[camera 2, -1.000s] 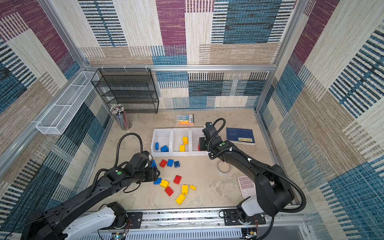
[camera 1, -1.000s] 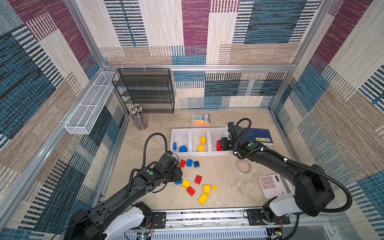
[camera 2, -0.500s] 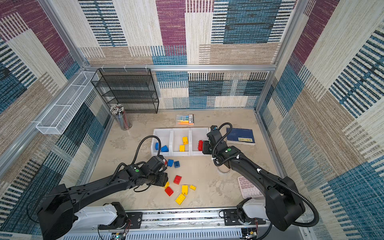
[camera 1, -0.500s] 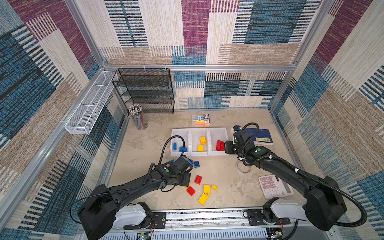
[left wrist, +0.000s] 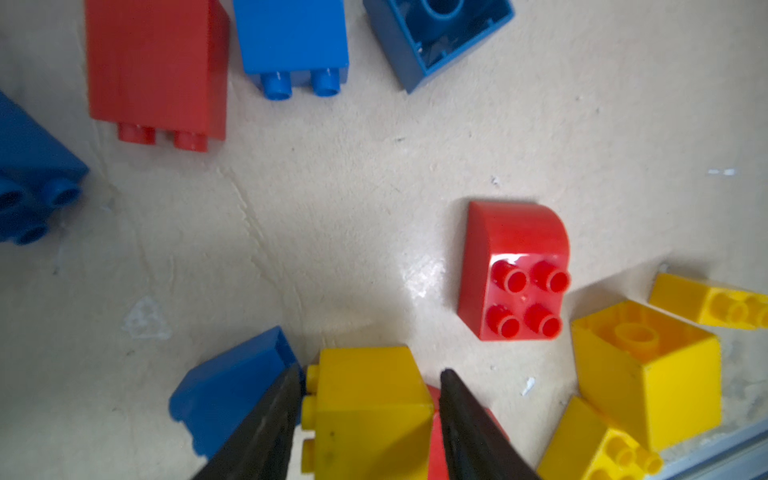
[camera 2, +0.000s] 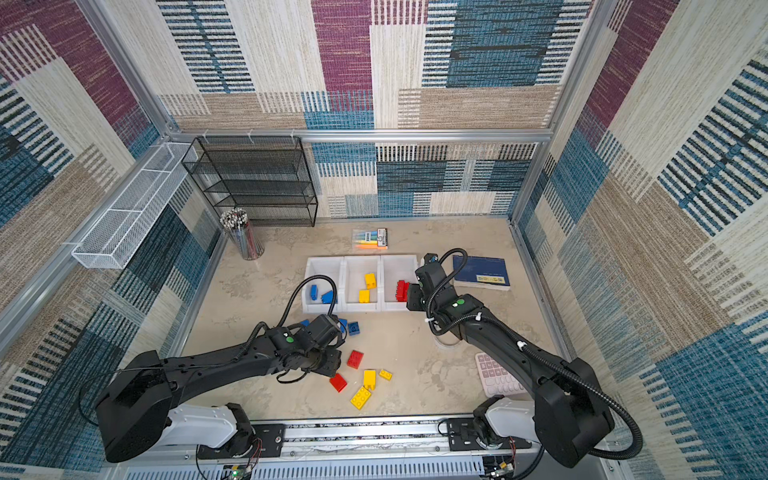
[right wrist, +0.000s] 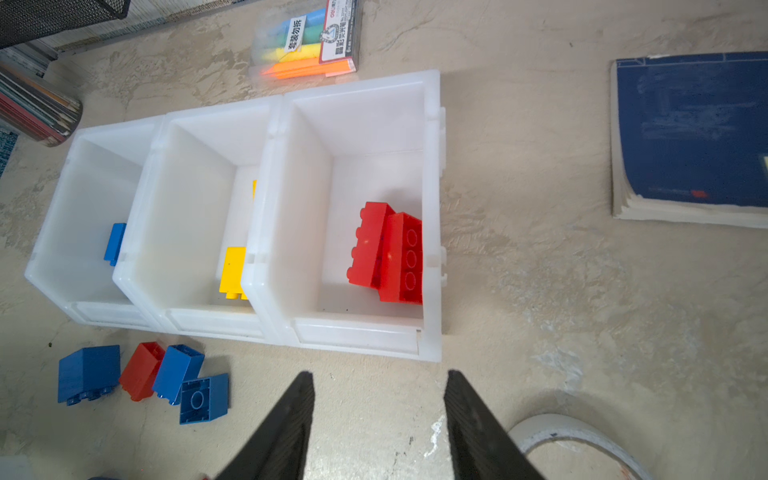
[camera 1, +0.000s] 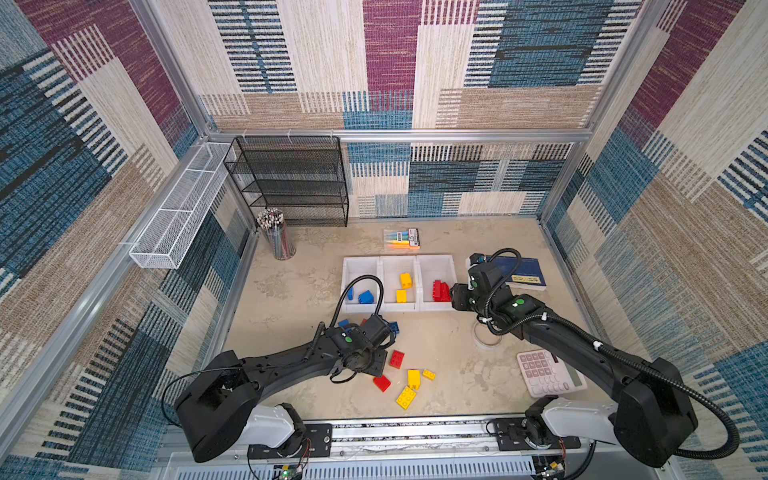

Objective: Sort the legos into containers by color
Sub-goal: 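Lower the left gripper onto a yellow brick in the pile and grasp it, then carry the yellow brick into the middle compartment and open the left gripper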

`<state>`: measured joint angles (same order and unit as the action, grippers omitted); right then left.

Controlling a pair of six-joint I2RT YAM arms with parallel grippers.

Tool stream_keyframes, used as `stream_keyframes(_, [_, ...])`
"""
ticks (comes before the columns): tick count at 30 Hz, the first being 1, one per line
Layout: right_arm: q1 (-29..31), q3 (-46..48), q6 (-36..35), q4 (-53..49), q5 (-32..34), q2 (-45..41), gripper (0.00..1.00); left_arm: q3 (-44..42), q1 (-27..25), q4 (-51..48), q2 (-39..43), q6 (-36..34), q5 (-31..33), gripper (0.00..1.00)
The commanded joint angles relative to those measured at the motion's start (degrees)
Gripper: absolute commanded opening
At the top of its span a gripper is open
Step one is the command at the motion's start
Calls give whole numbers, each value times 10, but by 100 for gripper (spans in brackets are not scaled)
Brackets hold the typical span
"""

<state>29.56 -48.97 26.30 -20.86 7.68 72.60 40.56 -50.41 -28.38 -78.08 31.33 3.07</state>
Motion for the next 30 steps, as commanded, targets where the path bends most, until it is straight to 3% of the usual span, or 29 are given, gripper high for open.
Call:
stream_keyframes(1, [1, 3, 9, 6, 1, -4, 54, 2, -4, 5, -6, -7, 8, 53])
stream_keyframes(10, [0, 12, 13, 5, 2, -12, 54, 1, -7, 6, -2, -1, 9, 43])
stream_keyframes(18, [1, 13, 13, 1, 4, -19, 54, 31, -3, 1, 30, -32, 29, 42])
stream_keyframes(23, [0, 12, 13, -1, 4, -25, 54, 97, 30, 6, 11, -90, 31, 41])
stream_keyframes(30, [0, 17, 15, -8, 4, -42, 54, 274, 101, -8, -106, -199, 13, 40])
